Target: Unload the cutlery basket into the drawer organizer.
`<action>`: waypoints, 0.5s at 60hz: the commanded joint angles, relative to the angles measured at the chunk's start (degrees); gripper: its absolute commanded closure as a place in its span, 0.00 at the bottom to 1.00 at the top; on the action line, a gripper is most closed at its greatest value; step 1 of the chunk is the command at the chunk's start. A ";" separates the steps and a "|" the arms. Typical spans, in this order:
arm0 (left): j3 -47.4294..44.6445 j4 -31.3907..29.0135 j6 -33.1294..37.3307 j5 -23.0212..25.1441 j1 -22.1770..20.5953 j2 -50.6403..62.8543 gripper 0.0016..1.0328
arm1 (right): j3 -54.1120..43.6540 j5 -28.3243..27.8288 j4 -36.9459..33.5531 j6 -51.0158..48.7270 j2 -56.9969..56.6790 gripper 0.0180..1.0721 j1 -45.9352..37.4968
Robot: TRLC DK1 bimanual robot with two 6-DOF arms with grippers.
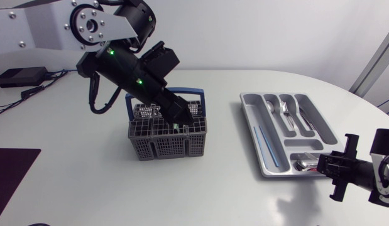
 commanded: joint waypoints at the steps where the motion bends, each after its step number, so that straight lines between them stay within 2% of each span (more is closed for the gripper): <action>1: -1.83 -0.10 -1.70 -0.53 0.36 1.23 0.06 | -2.67 2.64 3.88 -1.98 1.82 0.92 2.92; 4: -2.01 -0.18 -2.14 -0.97 0.53 1.23 0.06 | -3.81 4.23 5.90 -2.07 2.52 0.91 4.51; 6: -2.09 -0.18 -2.31 -1.23 0.62 1.23 0.06 | -4.43 5.10 7.39 -2.33 2.96 0.86 5.21; 9: -2.09 -0.18 -2.66 -1.58 0.71 1.23 0.06 | -5.48 6.16 9.59 -2.94 3.66 0.78 5.74; 14: -2.18 -0.45 -3.19 -2.29 0.97 1.23 0.06 | -5.92 7.30 10.91 -3.21 4.63 0.54 6.17; 19: -2.09 -0.45 -4.07 -3.25 0.88 1.32 0.06 | -5.92 7.48 11.00 -3.21 4.90 0.44 6.09; 24: -1.92 -0.45 -4.60 -3.61 0.62 1.58 0.06 | -5.74 6.77 10.82 -2.77 3.58 0.28 4.68; 30: -1.92 -0.01 -5.83 -5.54 -0.17 1.67 0.06 | -4.60 3.17 6.43 -0.83 -1.96 0.21 2.40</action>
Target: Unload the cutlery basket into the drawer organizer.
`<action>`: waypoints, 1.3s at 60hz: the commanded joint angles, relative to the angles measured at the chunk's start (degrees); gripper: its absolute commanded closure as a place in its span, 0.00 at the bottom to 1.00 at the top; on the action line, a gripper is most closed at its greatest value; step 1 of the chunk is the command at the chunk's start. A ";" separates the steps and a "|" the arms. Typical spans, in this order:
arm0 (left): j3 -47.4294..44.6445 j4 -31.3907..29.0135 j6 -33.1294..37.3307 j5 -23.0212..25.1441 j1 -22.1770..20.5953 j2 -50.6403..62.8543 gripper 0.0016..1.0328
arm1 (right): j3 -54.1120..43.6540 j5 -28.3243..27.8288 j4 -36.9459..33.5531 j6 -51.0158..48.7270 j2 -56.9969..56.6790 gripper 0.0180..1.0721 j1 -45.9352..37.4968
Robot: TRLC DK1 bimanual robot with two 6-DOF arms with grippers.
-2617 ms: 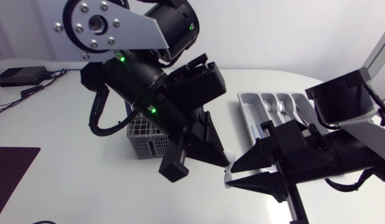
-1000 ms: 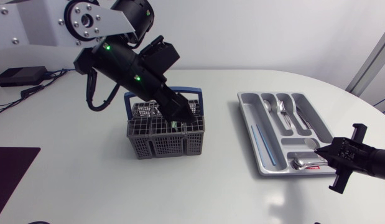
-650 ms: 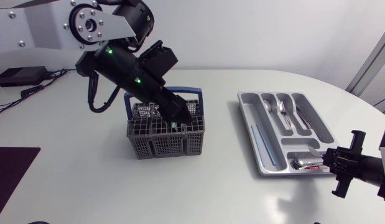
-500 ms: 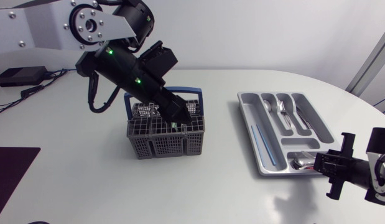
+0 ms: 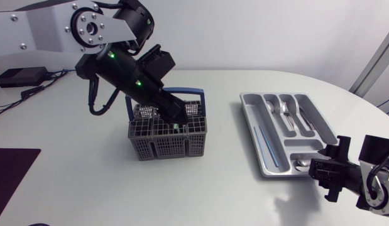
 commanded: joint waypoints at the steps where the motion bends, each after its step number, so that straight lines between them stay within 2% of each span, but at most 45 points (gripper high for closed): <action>1: -1.26 0.19 -2.31 -1.45 -0.85 1.65 0.06 | 0.45 -2.43 -5.56 0.89 -4.28 0.20 -1.93; 5: -1.44 1.16 -3.10 -3.48 -1.64 1.65 0.06 | 3.79 -6.30 -14.70 4.50 -8.85 0.19 -3.52; 9: -1.88 2.30 -4.42 -5.50 -2.78 1.65 0.05 | 6.16 -8.84 -19.88 7.40 -11.67 0.19 -4.57; 18: -3.02 3.97 -6.27 -8.92 -5.16 1.56 0.05 | 7.74 -9.81 -25.07 13.29 -16.24 0.19 -3.69; 27: -7.33 8.54 -6.71 -18.33 -8.41 -0.02 0.06 | 9.85 -10.51 -32.98 18.74 -20.02 0.19 -0.97; 35: -10.75 11.88 -7.14 -24.57 -10.08 -0.55 0.07 | 11.87 -10.69 -37.90 23.31 -21.68 0.19 1.58; 39: -11.63 12.67 -7.23 -27.03 -10.96 -0.55 0.07 | 12.40 -10.69 -38.96 25.06 -22.39 0.19 3.08; 58: -12.42 16.10 -7.58 -36.43 -14.56 -0.20 0.30 | 14.86 -10.51 -43.09 29.72 -24.41 0.19 7.03; 63: -12.51 16.98 -7.58 -37.58 -14.56 0.94 0.38 | 15.30 -10.51 -43.70 30.51 -25.02 0.19 7.47; 69: -12.78 18.29 -7.58 -39.07 -14.65 1.82 0.42 | 16.18 -10.51 -44.49 31.13 -25.38 0.19 8.00; 76: -12.60 18.65 -7.76 -39.60 -14.65 2.97 0.43 | 17.50 -10.51 -45.37 31.83 -25.55 0.19 8.44; 78: -12.60 18.65 -7.85 -39.60 -14.56 3.23 0.46 | 17.68 -10.51 -45.46 32.10 -25.55 0.19 8.53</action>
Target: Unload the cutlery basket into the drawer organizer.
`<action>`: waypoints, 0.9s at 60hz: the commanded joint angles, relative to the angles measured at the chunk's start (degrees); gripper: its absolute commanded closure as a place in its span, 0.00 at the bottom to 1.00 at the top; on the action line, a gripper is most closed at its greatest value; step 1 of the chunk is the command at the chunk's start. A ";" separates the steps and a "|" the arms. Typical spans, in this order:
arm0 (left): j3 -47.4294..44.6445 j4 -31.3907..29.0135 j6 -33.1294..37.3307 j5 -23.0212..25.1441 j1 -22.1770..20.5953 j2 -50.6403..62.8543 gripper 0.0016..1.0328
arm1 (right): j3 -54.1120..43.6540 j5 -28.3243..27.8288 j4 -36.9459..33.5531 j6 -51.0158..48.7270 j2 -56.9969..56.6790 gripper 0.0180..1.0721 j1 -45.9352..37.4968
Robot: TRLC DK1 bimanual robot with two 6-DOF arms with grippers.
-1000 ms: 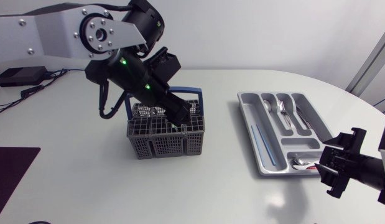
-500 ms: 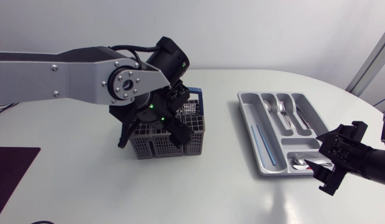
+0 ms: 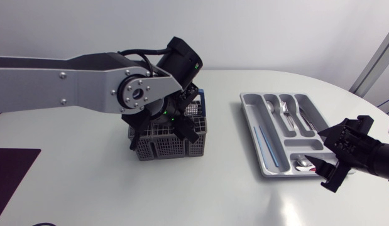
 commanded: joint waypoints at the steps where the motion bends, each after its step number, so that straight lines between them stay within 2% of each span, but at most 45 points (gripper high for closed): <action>1: -1.43 0.31 -1.55 -0.47 -0.09 2.33 0.48 | 1.94 -0.05 -0.87 1.91 -0.42 0.19 0.59; 22: -2.66 2.24 -2.26 -1.44 0.08 4.88 0.76 | 3.08 0.04 -1.31 4.46 -0.24 0.19 3.14; 29: -3.37 3.82 -2.34 -2.76 -0.27 5.59 0.78 | 2.64 0.13 -1.31 4.46 -0.24 0.19 3.32; 36: -3.72 5.05 -2.34 -3.81 -0.27 6.03 0.90 | 2.56 0.13 -1.40 4.37 -0.24 0.19 3.32; 54: -5.21 6.99 -2.34 -6.71 -1.41 6.03 0.97 | 2.38 0.13 -1.49 4.20 -0.68 0.19 3.40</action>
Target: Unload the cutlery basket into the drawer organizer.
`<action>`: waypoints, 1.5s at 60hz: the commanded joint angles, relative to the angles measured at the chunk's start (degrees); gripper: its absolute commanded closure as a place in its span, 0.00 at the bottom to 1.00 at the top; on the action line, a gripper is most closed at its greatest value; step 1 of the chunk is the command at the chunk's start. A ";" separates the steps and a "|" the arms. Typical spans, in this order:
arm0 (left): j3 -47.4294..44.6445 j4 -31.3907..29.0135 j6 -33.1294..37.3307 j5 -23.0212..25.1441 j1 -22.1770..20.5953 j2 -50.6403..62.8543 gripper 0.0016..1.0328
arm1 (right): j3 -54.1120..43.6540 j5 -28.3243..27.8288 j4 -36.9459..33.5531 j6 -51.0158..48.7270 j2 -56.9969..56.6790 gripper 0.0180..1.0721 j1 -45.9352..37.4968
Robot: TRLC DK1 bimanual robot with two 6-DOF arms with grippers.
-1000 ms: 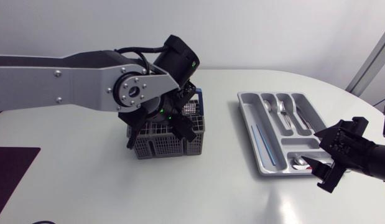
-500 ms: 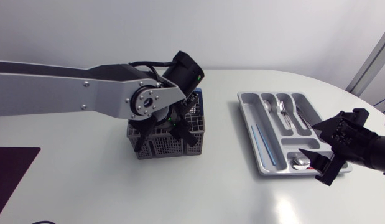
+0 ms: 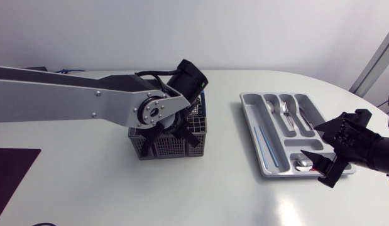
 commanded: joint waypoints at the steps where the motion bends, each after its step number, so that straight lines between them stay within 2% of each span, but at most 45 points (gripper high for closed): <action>1: -2.76 0.13 -0.81 -0.55 -1.19 0.95 0.97 | 0.24 0.13 -0.57 1.33 -0.57 0.19 0.34; 39: -3.20 -0.75 5.07 -10.75 -6.73 -14.52 0.97 | 1.64 0.39 -1.89 2.30 -1.54 0.19 2.45; 63: 0.22 -7.96 7.10 -10.57 -8.58 -19.79 0.97 | 2.35 0.31 -3.56 5.46 -4.61 0.19 6.06; 71: 4.18 -12.71 6.74 -5.21 -8.58 -21.28 0.97 | 3.49 -0.57 -6.11 8.01 -6.28 0.19 8.96; 74: 7.25 -15.43 5.78 -0.11 -7.52 -21.63 0.97 | 4.46 -0.84 -7.43 10.39 -7.34 0.19 11.33; 80: 9.45 -16.40 4.99 7.80 -5.94 -21.72 0.97 | 6.04 -0.84 -8.22 14.52 -7.78 0.19 16.25; 89: 12.26 -16.93 1.73 23.97 -1.37 -17.42 0.97 | 8.50 -0.84 -8.22 20.93 -6.20 0.19 23.02; 90: 12.79 -17.36 0.94 27.13 -0.40 -16.01 0.97 | 8.68 -0.75 -8.04 21.55 -6.02 0.19 23.81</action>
